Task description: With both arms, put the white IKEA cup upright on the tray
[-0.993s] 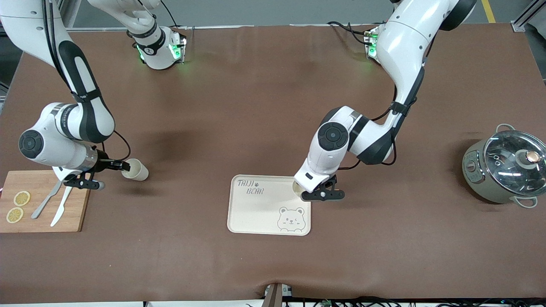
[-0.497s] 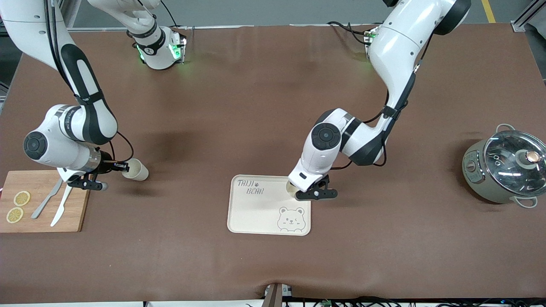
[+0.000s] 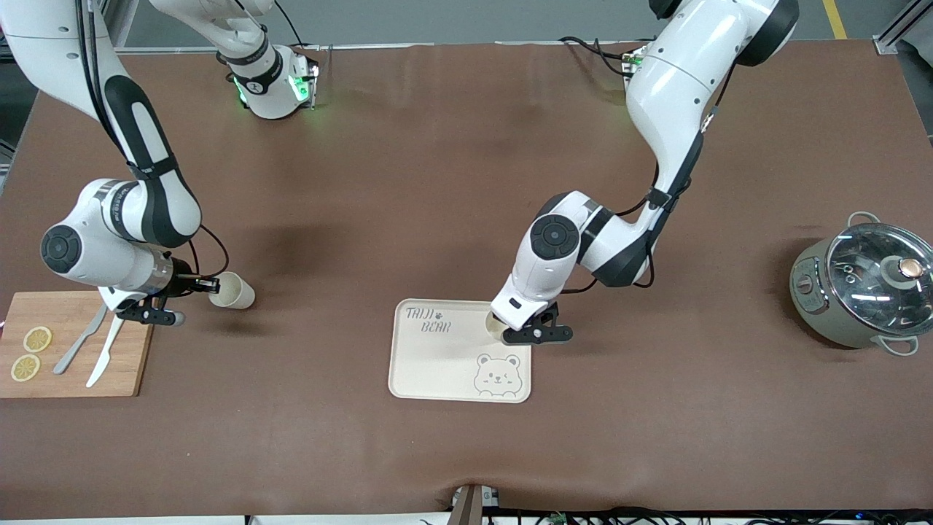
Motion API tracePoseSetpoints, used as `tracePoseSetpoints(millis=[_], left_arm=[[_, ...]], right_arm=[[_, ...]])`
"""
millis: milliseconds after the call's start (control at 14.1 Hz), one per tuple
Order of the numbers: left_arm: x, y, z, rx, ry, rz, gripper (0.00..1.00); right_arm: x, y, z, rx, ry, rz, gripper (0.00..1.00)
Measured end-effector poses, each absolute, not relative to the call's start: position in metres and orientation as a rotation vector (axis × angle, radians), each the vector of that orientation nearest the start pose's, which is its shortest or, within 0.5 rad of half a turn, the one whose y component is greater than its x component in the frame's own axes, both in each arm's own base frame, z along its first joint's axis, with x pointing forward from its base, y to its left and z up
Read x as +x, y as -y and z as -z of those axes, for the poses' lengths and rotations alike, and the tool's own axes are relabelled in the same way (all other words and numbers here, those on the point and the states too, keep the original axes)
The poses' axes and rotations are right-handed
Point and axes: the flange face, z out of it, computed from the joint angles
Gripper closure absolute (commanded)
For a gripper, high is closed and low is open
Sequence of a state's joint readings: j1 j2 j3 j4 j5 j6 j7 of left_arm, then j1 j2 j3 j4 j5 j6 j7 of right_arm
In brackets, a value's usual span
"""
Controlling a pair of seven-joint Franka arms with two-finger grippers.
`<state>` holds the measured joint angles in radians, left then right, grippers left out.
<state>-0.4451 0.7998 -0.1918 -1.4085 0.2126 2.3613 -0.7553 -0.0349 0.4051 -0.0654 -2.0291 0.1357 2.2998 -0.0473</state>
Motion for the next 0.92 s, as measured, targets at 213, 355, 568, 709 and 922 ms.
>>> tracePoseSetpoints(millis=[213, 355, 568, 709, 922], left_arm=[[0.62, 0.418, -0.242, -3.228, 0.078, 0.257, 1.0], [0.623, 0.415, -0.238, -3.225, 0.082, 0.267, 1.0], [0.624, 0.415, -0.235, -3.215, 0.079, 0.28, 1.0], [0.623, 0.415, -0.234, -3.215, 0.077, 0.28, 1.0], [0.623, 0.415, -0.233, -3.214, 0.078, 0.281, 1.0]], right_arm=[[0.583, 0.055, -0.236, -3.047, -0.223, -0.203, 1.0], [0.585, 0.054, -0.242, -3.04, -0.219, -0.233, 1.0], [0.59, 0.054, -0.254, -3.03, -0.212, -0.276, 1.0], [0.595, 0.054, -0.265, -3.022, -0.208, -0.302, 1.0], [0.599, 0.054, -0.274, -3.017, -0.21, -0.314, 1.0]])
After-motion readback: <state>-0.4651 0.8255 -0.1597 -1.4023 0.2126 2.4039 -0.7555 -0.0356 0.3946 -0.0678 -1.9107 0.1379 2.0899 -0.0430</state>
